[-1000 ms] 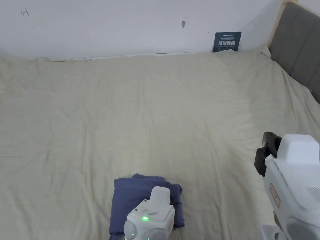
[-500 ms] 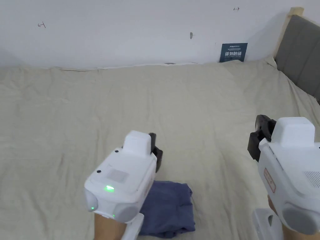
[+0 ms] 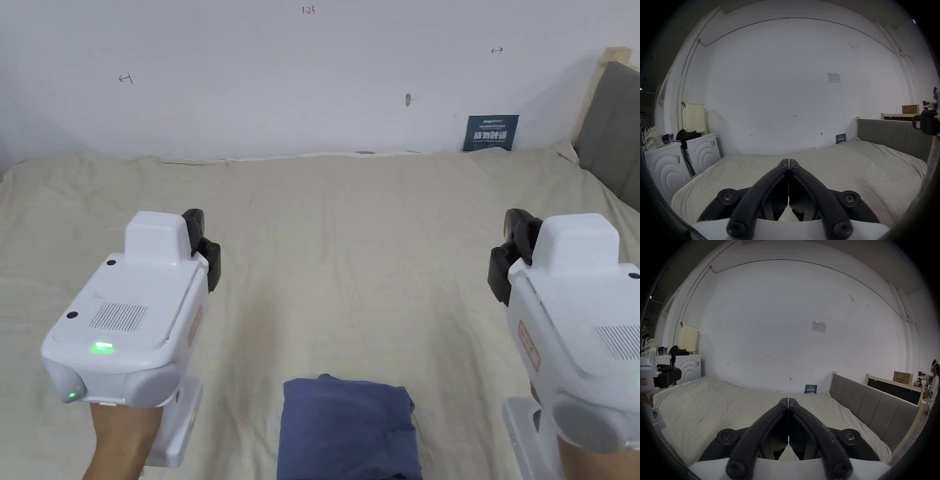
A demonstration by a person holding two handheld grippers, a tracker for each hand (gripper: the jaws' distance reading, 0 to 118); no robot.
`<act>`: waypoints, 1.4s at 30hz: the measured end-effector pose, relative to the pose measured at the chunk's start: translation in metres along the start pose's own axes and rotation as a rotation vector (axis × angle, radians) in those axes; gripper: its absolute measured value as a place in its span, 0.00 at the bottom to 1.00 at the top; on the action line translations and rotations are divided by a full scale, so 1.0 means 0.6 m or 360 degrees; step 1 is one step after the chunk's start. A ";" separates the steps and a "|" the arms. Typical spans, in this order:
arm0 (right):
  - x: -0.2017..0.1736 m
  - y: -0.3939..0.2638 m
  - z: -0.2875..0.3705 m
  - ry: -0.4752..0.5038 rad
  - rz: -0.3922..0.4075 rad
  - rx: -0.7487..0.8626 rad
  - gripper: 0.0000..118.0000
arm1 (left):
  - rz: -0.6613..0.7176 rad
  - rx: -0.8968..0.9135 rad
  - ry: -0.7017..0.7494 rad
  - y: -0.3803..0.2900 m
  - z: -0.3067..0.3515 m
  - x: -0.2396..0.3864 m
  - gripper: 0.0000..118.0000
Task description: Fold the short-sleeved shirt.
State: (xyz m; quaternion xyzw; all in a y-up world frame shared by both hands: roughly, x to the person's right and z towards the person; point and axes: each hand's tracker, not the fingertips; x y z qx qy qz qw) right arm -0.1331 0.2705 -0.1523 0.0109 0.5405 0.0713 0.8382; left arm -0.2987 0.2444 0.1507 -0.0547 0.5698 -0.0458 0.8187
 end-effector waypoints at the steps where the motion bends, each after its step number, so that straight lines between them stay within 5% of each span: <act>1: -0.003 0.001 -0.001 0.0003 0.0005 0.0000 0.01 | 0.0013 -0.0007 0.0025 0.000 0.000 -0.009 0.00; 17: -0.028 -0.027 -0.020 0.0075 -0.0018 -0.0067 0.01 | 0.0110 -0.0043 0.0110 -0.013 0.004 -0.053 0.00; 24: -0.086 -0.179 -0.067 0.0237 -0.0112 -0.0364 0.01 | 0.0144 -0.0060 0.0097 -0.031 -0.012 -0.076 0.00; 33: -0.180 -0.384 -0.098 0.0358 0.0020 -0.0851 0.01 | 0.0174 -0.0182 0.0071 -0.071 -0.018 -0.085 0.00; 39: -0.192 -0.478 -0.115 0.0266 0.0005 -0.1092 0.01 | 0.0216 -0.0323 0.0044 -0.124 -0.026 -0.095 0.00; 42: -0.186 -0.484 -0.115 0.0265 -0.0064 -0.1017 0.01 | 0.0304 -0.0458 -0.0010 -0.143 -0.026 -0.083 0.00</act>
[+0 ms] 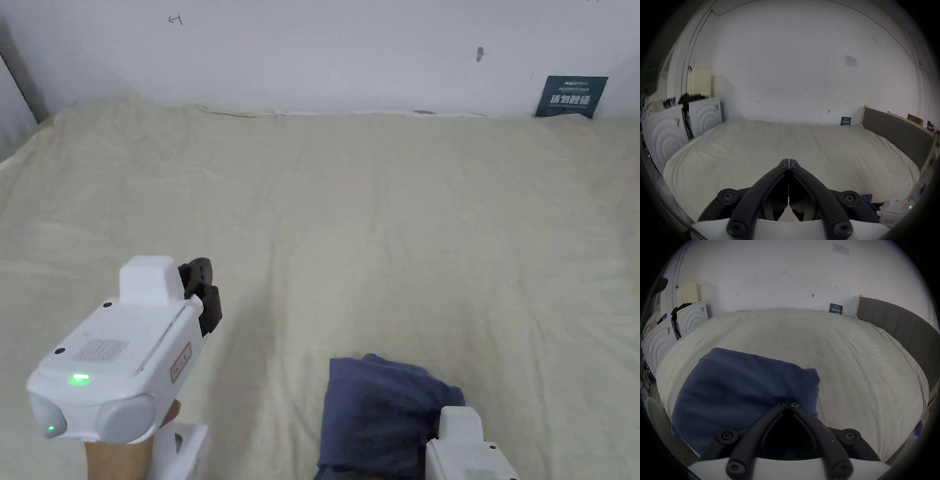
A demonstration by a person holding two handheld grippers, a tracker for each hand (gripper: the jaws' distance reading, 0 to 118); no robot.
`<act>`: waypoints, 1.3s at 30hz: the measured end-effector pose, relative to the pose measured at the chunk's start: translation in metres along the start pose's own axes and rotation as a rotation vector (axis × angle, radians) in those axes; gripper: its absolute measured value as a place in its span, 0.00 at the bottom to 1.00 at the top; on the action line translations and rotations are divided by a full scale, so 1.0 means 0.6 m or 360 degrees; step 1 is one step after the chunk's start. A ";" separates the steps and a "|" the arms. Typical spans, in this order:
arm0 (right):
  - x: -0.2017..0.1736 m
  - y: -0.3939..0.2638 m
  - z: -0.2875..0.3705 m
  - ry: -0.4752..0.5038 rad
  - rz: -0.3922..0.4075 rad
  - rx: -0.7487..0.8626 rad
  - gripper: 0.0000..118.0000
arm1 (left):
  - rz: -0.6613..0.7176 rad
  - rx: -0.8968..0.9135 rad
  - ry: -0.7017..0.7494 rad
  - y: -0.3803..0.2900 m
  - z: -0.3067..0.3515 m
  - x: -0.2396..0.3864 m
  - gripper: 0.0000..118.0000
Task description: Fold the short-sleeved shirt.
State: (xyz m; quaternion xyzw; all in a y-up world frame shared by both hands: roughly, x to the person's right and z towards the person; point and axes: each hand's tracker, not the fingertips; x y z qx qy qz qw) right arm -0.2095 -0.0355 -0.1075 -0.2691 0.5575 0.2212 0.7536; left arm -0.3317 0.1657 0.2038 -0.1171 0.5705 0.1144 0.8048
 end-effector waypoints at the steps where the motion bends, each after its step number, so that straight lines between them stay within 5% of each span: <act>1: 0.001 0.000 -0.002 0.0001 0.0004 -0.0011 0.01 | 0.0052 -0.0068 -0.0032 -0.009 -0.007 0.000 0.00; 4: 0.002 -0.001 -0.001 0.0012 0.0039 -0.0002 0.01 | 0.0258 -0.0331 -0.0183 -0.046 -0.036 0.003 0.06; 6: 0.005 -0.001 0.001 0.0025 0.0048 -0.0005 0.01 | 0.0409 -0.0541 -0.0252 -0.073 -0.062 0.011 0.34; 8: 0.008 0.000 0.000 0.0038 0.0036 -0.0009 0.01 | 0.0518 -0.0756 -0.0299 -0.099 -0.083 0.032 0.81; 12: 0.010 0.001 0.003 0.0051 0.0002 -0.0010 0.01 | 0.0727 -0.1033 -0.0527 -0.153 -0.135 0.056 1.00; 17: 0.012 -0.001 0.005 0.0056 -0.0008 -0.0004 0.01 | 0.0638 -0.1246 -0.0703 -0.216 -0.194 0.085 0.97; 18: 0.012 0.000 0.005 0.0057 -0.0003 -0.0005 0.01 | 0.0620 -0.1295 -0.0694 -0.223 -0.202 0.091 0.90; 21: 0.017 0.002 0.004 0.0073 0.0011 -0.0014 0.01 | 0.0657 -0.1327 -0.0716 -0.245 -0.218 0.099 0.43; 26: 0.024 0.001 0.004 0.0110 -0.0016 -0.0014 0.01 | 0.0729 -0.1321 -0.0761 -0.249 -0.214 0.099 0.26; 34: 0.024 0.064 0.030 0.0170 -0.0030 -0.0002 0.01 | 0.0697 -0.1288 -0.0830 -0.195 -0.200 0.072 0.20; 39: 0.011 0.141 0.070 0.0183 -0.0011 0.0172 0.01 | 0.0510 -0.1167 -0.0644 -0.122 -0.215 -0.043 0.20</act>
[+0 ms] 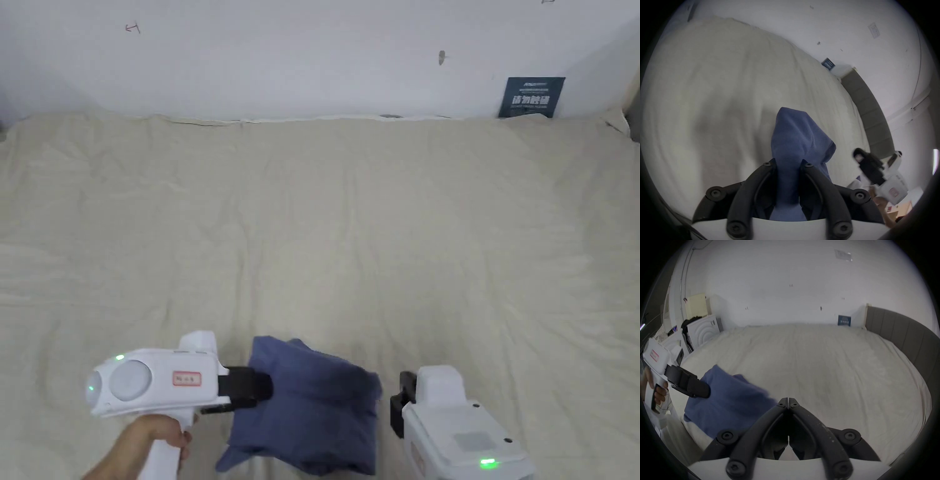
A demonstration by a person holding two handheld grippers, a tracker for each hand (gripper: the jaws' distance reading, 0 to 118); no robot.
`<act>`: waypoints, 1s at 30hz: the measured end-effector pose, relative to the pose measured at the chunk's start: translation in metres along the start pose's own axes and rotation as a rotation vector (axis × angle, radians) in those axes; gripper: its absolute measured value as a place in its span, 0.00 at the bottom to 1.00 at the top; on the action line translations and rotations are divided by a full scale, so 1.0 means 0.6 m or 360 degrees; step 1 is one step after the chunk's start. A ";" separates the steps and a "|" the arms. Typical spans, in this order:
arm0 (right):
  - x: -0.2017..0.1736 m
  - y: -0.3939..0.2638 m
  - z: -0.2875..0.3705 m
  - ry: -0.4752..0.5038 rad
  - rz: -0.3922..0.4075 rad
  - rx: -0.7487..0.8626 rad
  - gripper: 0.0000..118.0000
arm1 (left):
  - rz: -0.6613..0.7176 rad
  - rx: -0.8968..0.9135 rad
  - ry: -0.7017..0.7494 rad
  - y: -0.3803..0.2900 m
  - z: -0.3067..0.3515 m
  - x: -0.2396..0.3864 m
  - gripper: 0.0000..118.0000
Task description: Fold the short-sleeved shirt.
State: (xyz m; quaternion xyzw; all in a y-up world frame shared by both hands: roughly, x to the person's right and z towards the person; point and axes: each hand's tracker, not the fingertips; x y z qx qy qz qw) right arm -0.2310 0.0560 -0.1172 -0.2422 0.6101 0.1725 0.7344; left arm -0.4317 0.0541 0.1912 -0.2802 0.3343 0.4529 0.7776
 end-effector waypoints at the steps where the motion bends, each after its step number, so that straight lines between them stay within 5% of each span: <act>1: -0.006 0.017 0.005 -0.0006 0.0002 0.0030 0.01 | 0.0010 0.0030 0.0056 0.016 0.023 -0.022 0.20; 13: -0.094 0.151 0.000 -0.0001 0.0064 0.0268 0.01 | 0.0141 0.0157 0.0834 0.164 0.252 -0.391 0.20; 21: -0.134 0.173 -0.069 -0.0010 0.0021 0.0242 0.01 | 0.0337 0.0192 0.0953 0.183 0.302 -0.545 0.23; 22: -0.138 0.173 -0.074 -0.0013 0.0013 0.0230 0.01 | 0.0353 0.0196 0.0946 0.179 0.301 -0.550 0.29; 26: -0.139 0.172 -0.078 -0.0015 0.0009 0.0204 0.01 | 0.0360 0.0200 0.1004 0.163 0.286 -0.551 1.00; 30: -0.127 0.175 -0.058 -0.0028 0.0011 0.0223 0.01 | 0.0289 0.0398 0.1040 0.160 0.304 -0.476 0.94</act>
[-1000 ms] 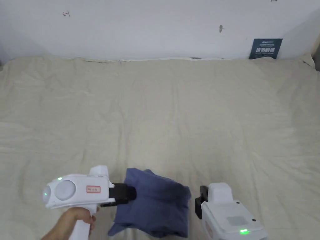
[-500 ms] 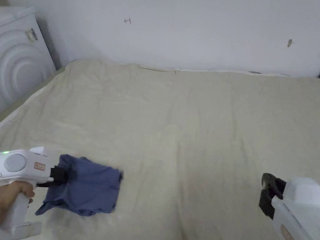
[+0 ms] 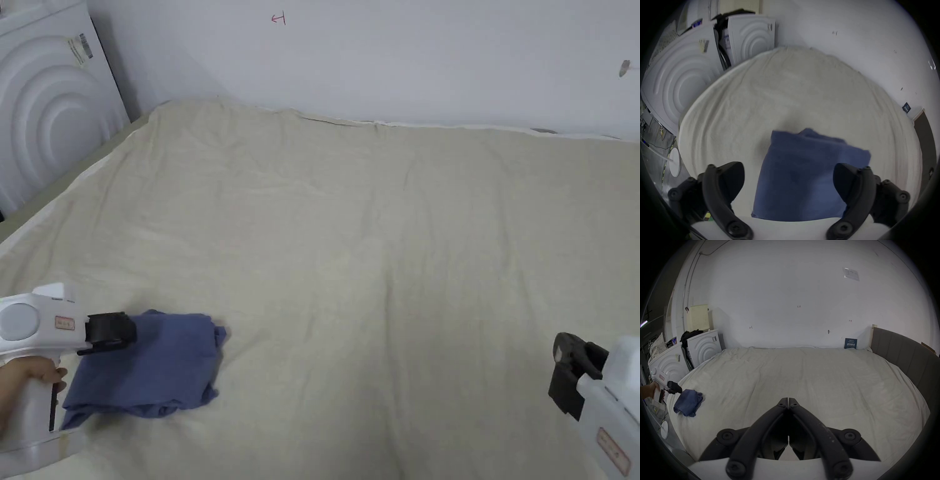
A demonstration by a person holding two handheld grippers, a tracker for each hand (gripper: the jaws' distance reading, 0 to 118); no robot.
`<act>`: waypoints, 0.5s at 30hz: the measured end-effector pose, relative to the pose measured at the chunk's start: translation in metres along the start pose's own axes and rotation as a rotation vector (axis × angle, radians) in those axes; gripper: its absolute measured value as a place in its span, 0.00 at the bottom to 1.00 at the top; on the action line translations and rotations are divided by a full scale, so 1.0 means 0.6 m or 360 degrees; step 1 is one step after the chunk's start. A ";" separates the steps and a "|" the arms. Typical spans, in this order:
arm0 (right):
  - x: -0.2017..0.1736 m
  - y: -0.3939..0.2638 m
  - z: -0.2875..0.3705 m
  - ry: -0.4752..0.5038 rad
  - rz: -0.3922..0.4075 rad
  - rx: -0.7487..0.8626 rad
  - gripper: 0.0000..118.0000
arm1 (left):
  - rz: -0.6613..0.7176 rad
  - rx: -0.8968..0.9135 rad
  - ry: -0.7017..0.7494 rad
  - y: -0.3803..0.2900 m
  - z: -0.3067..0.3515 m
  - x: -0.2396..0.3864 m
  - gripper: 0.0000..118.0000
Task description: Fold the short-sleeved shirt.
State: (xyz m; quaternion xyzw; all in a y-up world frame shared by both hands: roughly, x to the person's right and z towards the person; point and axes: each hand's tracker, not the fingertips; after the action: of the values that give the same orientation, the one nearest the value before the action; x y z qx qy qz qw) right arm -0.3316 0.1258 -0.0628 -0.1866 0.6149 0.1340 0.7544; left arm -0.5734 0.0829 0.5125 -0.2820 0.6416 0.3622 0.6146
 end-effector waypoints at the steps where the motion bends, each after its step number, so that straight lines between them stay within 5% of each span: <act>1: 0.006 0.004 0.008 -0.0010 -0.0010 0.0013 0.01 | 0.0012 0.0025 0.0005 0.000 0.017 0.011 0.93; 9: 0.067 0.065 0.103 -0.0110 -0.0015 0.0232 0.01 | -0.0217 0.0581 0.0029 0.010 0.227 0.163 0.92; 15: 0.117 0.113 0.194 -0.0190 0.0007 0.0434 0.01 | -0.0345 0.0941 -0.0242 -0.030 0.408 0.325 0.92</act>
State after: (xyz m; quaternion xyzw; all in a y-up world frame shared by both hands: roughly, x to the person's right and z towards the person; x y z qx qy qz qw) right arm -0.2444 0.2366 -0.1189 -0.0728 0.5818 0.0617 0.8077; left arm -0.4322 0.2875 0.3209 -0.1302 0.6374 0.1126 0.7510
